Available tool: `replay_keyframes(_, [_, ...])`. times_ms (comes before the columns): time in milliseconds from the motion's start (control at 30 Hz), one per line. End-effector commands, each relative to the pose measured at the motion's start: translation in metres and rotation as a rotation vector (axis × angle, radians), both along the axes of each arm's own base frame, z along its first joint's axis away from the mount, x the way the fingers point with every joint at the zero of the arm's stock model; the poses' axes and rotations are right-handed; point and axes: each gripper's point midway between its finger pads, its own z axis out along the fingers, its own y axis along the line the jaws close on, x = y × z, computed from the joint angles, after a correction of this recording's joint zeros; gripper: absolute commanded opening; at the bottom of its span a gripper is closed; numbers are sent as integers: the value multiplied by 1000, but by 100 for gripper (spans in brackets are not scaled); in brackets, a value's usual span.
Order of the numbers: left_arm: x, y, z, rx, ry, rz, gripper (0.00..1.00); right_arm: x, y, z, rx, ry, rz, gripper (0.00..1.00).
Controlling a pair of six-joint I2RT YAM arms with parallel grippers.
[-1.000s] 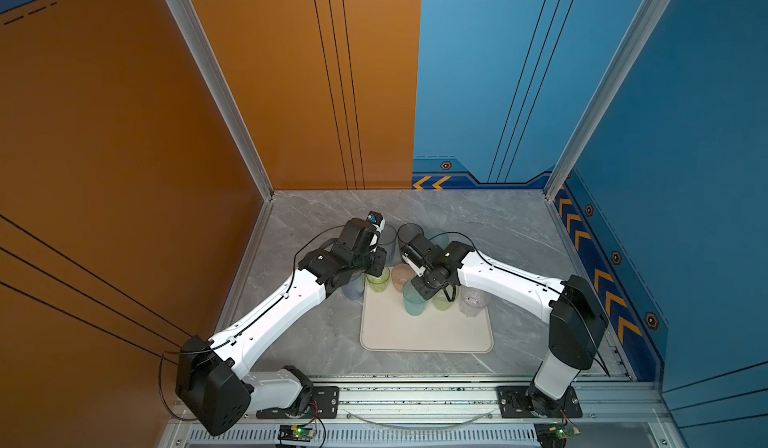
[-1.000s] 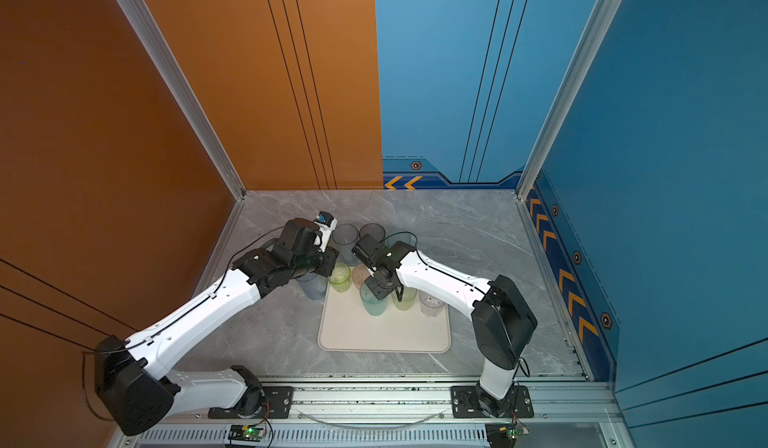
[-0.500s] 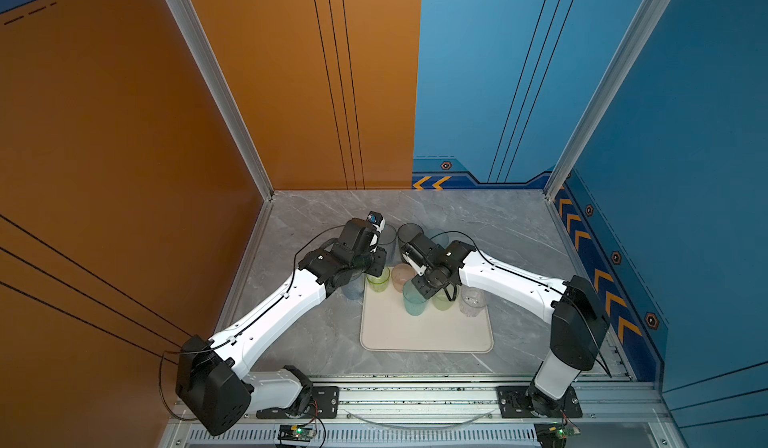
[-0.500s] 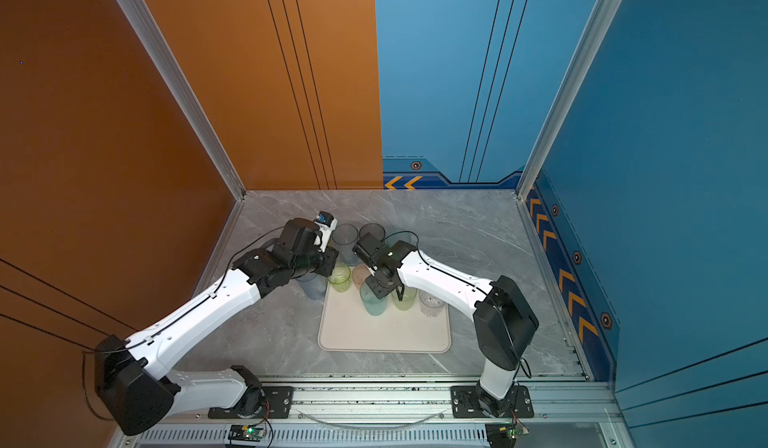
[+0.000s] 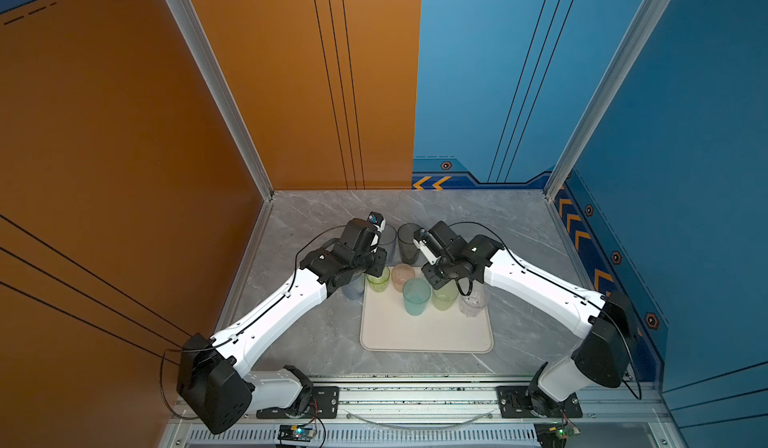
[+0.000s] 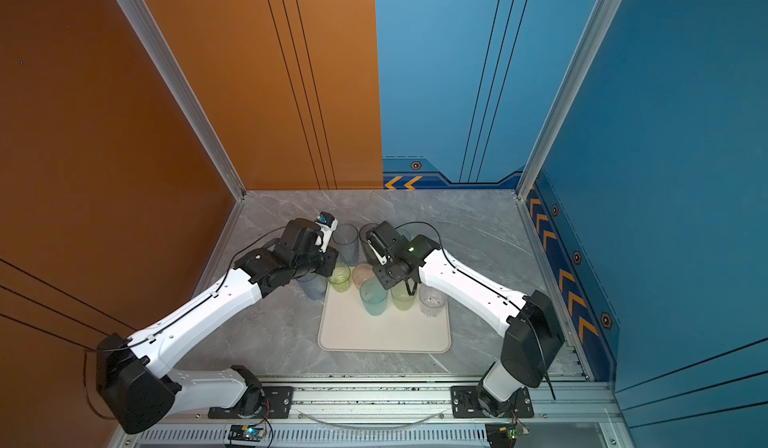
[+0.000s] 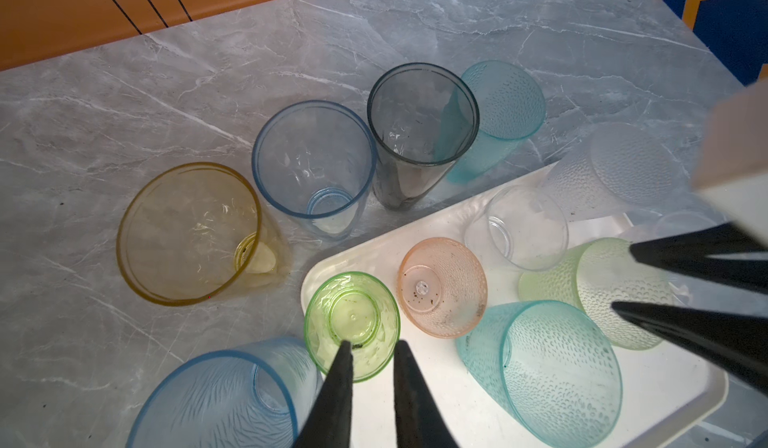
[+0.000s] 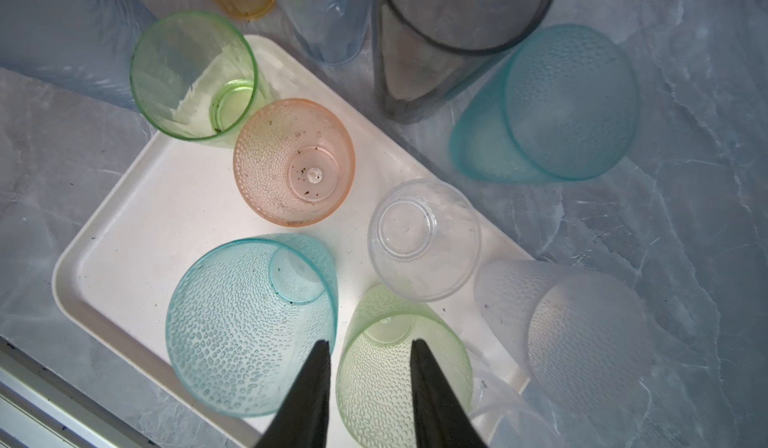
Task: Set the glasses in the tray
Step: 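Open the right gripper to release the teal cup on the tray, then move the right gripper back to the remaining teal dimpled cup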
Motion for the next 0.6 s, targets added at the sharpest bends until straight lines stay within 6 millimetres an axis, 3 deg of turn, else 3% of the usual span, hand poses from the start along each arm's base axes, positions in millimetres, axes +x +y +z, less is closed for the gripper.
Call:
replay_keyframes(0, [1,0,-8,37,-1,-9,20,10,-16,14,77,-28,-92,33])
replay_keyframes(233, [-4,4,-4,18,-39,13,20,39,-57,35,198,-97,-289,35])
replay_keyframes(567, [-12,12,1,-32,-99,33,21,65,-91,54,225,-150,-414,36])
